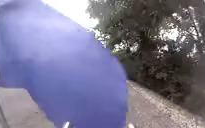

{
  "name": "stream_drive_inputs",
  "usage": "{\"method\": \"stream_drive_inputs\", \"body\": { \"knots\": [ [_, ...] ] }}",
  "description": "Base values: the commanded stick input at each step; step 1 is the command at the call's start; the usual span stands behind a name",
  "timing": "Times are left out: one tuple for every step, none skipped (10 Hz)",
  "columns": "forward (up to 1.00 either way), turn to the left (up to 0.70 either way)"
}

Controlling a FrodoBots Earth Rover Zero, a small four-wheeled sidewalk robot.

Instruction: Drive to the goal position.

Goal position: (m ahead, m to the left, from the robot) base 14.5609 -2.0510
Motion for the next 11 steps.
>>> {"method": "stream_drive_inputs", "body": {
  "knots": [
    [0.45, 0.0],
    [0.45, 0.0],
    [0.45, 0.0],
    [0.45, 0.0],
    [0.45, 0.0],
    [0.45, 0.0],
    [0.45, 0.0],
    [0.45, 0.0],
    [0.45, 0.0],
    [0.45, 0.0],
    [0.45, 0.0]
  ]
}}
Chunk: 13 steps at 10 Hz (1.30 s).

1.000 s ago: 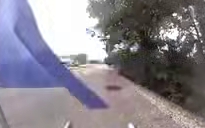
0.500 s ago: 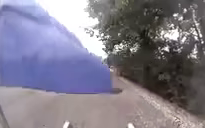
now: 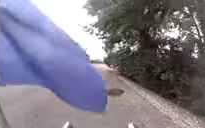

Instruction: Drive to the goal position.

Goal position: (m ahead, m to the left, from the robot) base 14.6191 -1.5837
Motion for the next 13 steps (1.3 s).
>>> {"method": "stream_drive_inputs", "body": {
  "knots": [
    [0.45, 0.0],
    [0.45, 0.0],
    [0.45, 0.0],
    [0.45, 0.0],
    [0.45, 0.0],
    [0.45, 0.0],
    [0.45, 0.0],
    [0.45, 0.09],
    [0.45, 0.27],
    [0.45, 0.27],
    [0.45, 0.24],
    [0.45, 0.0],
    [0.45, 0.0]
  ]
}}
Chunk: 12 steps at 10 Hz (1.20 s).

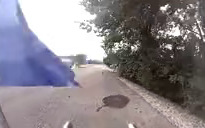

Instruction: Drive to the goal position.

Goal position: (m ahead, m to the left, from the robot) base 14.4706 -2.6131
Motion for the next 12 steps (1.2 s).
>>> {"method": "stream_drive_inputs", "body": {
  "knots": [
    [0.45, 0.0],
    [0.45, 0.0],
    [0.45, 0.0],
    [0.45, 0.0],
    [0.45, 0.0],
    [0.45, 0.0],
    [0.45, 0.0],
    [0.45, 0.0],
    [0.45, 0.0],
    [0.45, 0.0],
    [0.45, 0.0],
    [0.45, 0.0]
  ]
}}
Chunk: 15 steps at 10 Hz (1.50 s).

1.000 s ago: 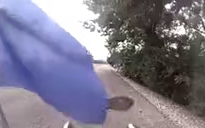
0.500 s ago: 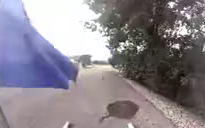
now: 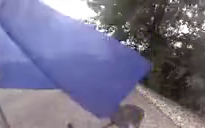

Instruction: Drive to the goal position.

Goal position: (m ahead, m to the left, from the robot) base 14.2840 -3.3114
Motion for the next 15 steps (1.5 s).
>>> {"method": "stream_drive_inputs", "body": {
  "knots": [
    [0.45, 0.0],
    [0.45, 0.0],
    [0.45, 0.0],
    [0.45, 0.0],
    [0.45, 0.0],
    [0.45, 0.0],
    [0.45, 0.0],
    [0.45, 0.0],
    [0.45, 0.0],
    [0.45, 0.0],
    [0.45, 0.0],
    [0.45, 0.0],
    [0.45, 0.0],
    [0.45, 0.0],
    [0.45, 0.0]
  ]
}}
